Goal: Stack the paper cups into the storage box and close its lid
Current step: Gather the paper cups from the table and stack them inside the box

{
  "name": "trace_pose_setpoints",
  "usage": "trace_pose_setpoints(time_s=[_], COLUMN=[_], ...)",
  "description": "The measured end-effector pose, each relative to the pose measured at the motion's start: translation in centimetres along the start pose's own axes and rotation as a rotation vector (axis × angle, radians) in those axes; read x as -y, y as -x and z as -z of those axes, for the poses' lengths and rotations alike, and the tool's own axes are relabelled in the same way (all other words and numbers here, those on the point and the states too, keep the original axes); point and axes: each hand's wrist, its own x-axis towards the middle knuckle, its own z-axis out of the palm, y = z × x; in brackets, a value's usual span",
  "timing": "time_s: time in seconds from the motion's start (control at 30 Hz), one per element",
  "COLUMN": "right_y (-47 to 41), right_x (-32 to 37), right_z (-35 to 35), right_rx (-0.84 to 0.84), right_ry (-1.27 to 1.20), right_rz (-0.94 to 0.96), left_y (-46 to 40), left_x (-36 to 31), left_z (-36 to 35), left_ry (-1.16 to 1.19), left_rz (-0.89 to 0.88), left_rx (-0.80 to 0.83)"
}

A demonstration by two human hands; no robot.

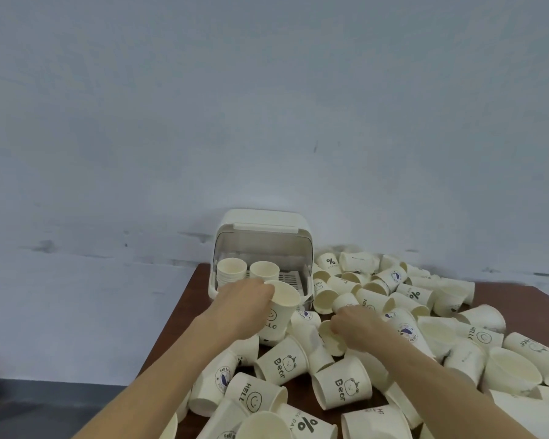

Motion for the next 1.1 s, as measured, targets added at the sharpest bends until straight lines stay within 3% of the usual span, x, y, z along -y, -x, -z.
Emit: trace_pose_setpoints(time_s=[0.27, 0.47, 0.63, 0.8, 0.93, 1.1], right_y=[-1.0, -1.7, -4.7, -8.2, -10.4, -12.1], right_x=[-1.1, -2.2, -1.3, 1.8, 3.7, 5.3], right_z=[1.7, 4.7, 6.9, 8.2, 8.8, 7.7], right_rx=[-0.124, -0.22, -0.49, -0.656, -0.668, -0.509], right_ry=[0.065, -0.046, -0.487, -0.782, -0.758, -0.605], right_rz=[-0.026, -0.18, -0.364, -0.319, -0.272, -0.228], left_y=[-1.6, -2.7, -3.8, -4.2, -4.2, -5.0], left_x=[0.5, 1.4, 2.7, 4.6, 6.4, 8.1], left_z=[0.2, 0.0, -0.1, -0.3, -0.6, -1.2], left_ry=[-0.016, -0.005, 0.017, 0.029, 0.008, 0.004], left_rz=[0.07, 0.153, 0.257, 0.33, 0.37, 0.384], left_rx=[-0.094, -0.149, -0.257, -0.331, -0.366, -0.386])
